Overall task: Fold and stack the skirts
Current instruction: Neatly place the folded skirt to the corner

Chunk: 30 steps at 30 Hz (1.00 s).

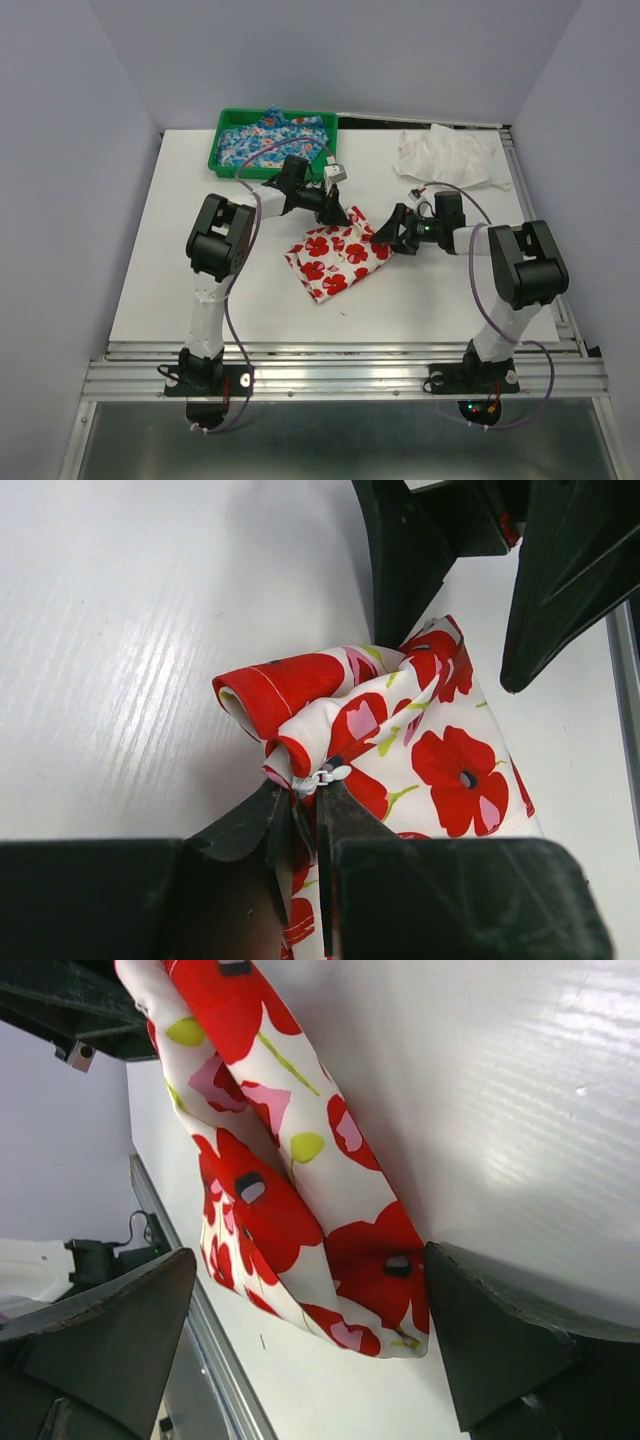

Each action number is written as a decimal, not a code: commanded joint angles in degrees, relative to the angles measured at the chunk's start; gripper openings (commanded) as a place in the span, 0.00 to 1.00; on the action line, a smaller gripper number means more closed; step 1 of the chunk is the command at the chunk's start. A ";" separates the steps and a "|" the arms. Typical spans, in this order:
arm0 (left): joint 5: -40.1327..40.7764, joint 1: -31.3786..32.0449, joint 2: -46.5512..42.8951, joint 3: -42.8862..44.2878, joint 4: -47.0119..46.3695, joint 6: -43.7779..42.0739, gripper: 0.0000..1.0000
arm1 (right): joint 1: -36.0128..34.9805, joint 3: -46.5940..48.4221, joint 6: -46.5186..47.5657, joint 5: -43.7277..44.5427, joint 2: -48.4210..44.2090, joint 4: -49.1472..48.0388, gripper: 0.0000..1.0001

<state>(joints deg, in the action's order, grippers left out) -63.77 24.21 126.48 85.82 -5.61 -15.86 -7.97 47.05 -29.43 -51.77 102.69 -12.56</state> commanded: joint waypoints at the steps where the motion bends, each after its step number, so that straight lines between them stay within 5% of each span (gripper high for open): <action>1: -1.62 -0.48 -2.90 0.57 -3.18 1.36 0.00 | -0.56 -1.17 -6.26 2.10 2.85 -17.49 1.00; 11: -1.97 -0.74 -2.28 1.28 -1.34 -0.14 0.00 | -0.56 -2.75 -4.84 11.51 0.40 -19.52 1.00; 16: -1.53 -1.09 -1.76 1.98 -1.51 0.47 0.00 | -0.56 -2.92 -13.97 2.13 6.63 -24.95 1.00; 20: -1.45 -1.35 -1.23 2.68 -2.74 2.23 0.00 | -1.09 -6.35 -25.49 -2.01 10.41 -39.19 1.00; 30: -0.13 -1.71 0.17 2.86 -5.55 5.92 0.00 | -2.14 -6.18 -24.98 -1.68 11.74 -41.59 0.93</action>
<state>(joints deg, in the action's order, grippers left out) -63.33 22.83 126.72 85.95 -7.44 -12.14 -9.28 41.19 -55.44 -53.21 113.40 -51.83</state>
